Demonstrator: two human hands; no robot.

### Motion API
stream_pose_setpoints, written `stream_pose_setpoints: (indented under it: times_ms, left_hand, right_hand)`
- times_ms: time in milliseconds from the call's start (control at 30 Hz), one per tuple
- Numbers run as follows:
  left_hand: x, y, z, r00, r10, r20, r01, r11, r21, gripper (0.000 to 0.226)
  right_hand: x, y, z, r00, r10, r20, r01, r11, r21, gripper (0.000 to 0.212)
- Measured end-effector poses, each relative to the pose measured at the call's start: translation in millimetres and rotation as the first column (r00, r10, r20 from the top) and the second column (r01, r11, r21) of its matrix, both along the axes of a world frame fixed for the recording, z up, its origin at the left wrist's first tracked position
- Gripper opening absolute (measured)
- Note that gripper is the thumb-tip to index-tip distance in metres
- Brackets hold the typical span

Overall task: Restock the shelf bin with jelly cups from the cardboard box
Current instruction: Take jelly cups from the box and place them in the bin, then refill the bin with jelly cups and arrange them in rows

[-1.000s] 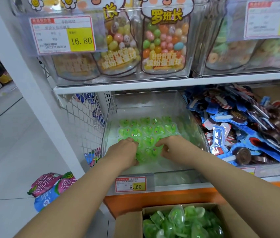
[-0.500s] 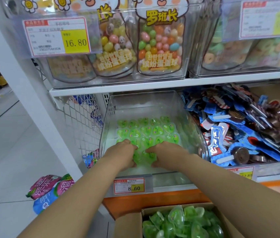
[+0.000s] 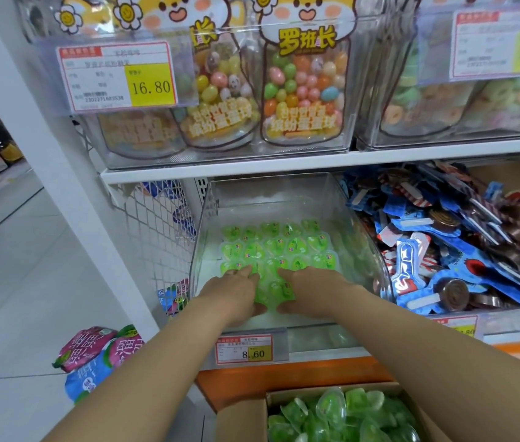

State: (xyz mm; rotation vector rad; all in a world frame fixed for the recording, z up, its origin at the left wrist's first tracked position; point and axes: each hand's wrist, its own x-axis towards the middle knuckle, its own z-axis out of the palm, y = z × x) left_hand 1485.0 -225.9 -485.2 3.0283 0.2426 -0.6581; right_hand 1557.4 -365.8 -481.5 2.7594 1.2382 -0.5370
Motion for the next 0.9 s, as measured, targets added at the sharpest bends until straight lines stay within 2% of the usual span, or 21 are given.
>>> stream_pose_setpoints:
  times_ms: [200, 467, 633, 800, 900]
  left_hand:
    - [-0.6, 1.3, -1.8, 1.0, -0.01, 0.009, 0.009, 1.0, 0.008, 0.072]
    - [3.1, 3.4, -1.8, 0.996, 0.039, 0.078, -0.034, 0.998, -0.061, 0.078]
    - [3.5, 6.6, -4.3, 0.992, -0.001, 0.129, -0.004, 0.999, 0.035, 0.048]
    - [3.8, 5.7, -5.3, 0.992, -0.026, 0.126, 0.018, 0.998, 0.064, 0.044]
    - [2.5, 3.7, 6.2, 0.984, -0.028, 0.178, 0.021, 0.999, 0.041, 0.043]
  right_hand:
    - [2.3, 4.0, -2.8, 0.998, -0.024, -0.066, 0.024, 1.0, -0.003, 0.073]
    - [-0.9, -0.4, -2.7, 0.996, -0.017, -0.092, 0.026, 0.995, 0.099, 0.066]
    - [0.1, -6.6, 1.3, 0.999, 0.008, -0.049, -0.002, 0.992, 0.128, 0.055]
    - [0.4, -7.1, 2.5, 0.998, 0.003, -0.057, 0.005, 0.99, 0.14, 0.049]
    - [-3.2, -13.3, 17.4, 0.999, 0.005, -0.034, 0.002, 0.976, 0.217, 0.047]
